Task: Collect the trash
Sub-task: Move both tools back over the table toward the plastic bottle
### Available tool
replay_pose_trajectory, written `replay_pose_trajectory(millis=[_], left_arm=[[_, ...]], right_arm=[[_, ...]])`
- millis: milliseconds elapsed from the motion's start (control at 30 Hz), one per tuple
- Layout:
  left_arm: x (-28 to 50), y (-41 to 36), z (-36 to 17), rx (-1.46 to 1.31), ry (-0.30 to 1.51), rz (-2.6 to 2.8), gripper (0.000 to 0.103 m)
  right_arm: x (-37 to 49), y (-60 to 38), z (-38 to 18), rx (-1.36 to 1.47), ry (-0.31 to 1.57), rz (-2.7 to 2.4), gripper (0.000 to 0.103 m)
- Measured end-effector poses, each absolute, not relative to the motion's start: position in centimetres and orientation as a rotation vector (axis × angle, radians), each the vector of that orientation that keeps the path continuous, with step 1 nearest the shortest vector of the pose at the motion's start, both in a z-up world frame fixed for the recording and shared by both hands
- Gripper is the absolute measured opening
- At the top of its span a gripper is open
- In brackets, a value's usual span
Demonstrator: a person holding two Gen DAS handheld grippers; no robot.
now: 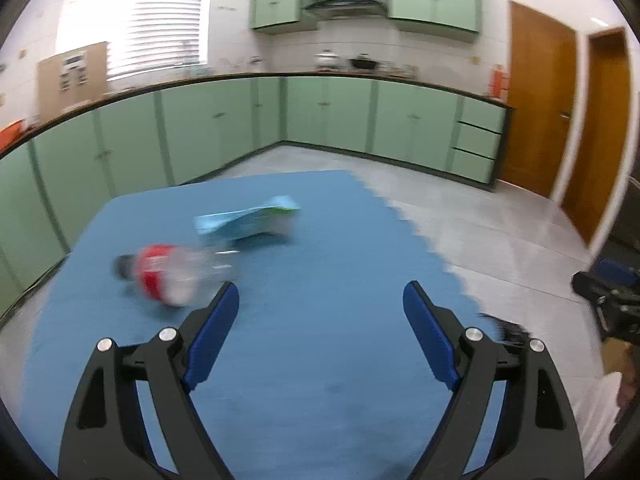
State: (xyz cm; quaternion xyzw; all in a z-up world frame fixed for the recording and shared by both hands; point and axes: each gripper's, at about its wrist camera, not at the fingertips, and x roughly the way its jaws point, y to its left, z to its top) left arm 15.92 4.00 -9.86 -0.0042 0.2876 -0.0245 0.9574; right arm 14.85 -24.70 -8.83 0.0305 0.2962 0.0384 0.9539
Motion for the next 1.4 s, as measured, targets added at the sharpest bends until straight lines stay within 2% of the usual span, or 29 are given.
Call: replay_pose_trajectory(millis=[333, 667, 1267, 1300, 1367, 1400], left_arm=[[16.2, 14.0, -10.2, -0.061, 0.601, 0.166, 0.081], [16.6, 19.9, -11.5, -0.124, 0.635, 0.284, 0.081], [17.7, 23.8, -13.0, -0.188, 0.687, 0.323, 0.081], [17.8, 23.7, -13.1, -0.186, 0.691, 0.323, 0.081], [17.9, 23.8, -13.1, -0.185, 0.694, 0.322, 0.081], [17.9, 23.8, -13.1, -0.186, 0.695, 0.322, 0.081]], right_arm=[[20.2, -11.9, -8.3, 0.007, 0.538, 0.364, 0.095], [24.6, -1.7, -10.9, -0.075, 0.601, 0.557, 0.094], [29.3, 3.9, -13.6, -0.129, 0.725, 0.729, 0.094], [29.4, 3.9, -13.8, -0.127, 0.734, 0.742, 0.092], [29.4, 4.0, -13.9, -0.122, 0.75, 0.781, 0.08], [29.4, 4.0, -14.0, -0.122, 0.757, 0.795, 0.078]])
